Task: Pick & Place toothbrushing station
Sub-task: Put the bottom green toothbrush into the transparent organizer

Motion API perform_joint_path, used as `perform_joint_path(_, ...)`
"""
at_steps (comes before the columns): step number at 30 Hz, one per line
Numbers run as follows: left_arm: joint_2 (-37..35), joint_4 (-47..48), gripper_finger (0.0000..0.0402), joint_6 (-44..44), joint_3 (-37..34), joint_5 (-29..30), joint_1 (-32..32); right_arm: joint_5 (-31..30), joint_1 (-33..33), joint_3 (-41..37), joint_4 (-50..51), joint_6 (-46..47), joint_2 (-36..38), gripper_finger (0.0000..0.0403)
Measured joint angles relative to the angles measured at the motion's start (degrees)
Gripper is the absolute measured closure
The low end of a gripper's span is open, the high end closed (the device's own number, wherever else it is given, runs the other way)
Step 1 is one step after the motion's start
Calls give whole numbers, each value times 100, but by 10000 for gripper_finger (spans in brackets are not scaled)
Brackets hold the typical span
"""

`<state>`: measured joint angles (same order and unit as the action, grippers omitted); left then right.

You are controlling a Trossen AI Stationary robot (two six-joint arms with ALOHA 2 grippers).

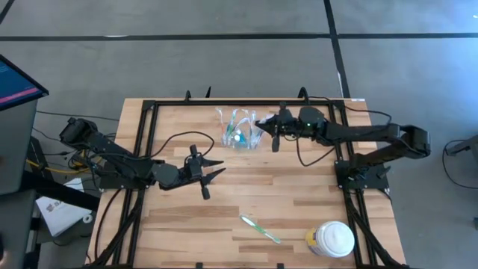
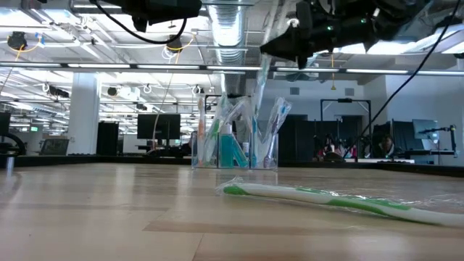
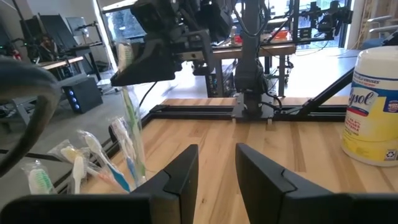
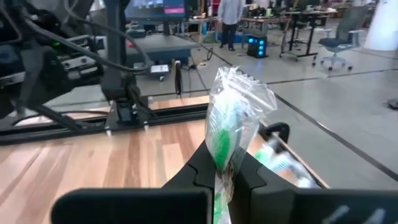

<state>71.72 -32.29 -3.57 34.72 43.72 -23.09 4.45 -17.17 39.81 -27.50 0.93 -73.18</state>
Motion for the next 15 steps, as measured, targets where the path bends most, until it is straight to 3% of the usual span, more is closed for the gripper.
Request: perform_joint_path(15, 0, -3, 302, 0, 0, 23, 2, 1, -363, -515, -302, 59, 156, 399)
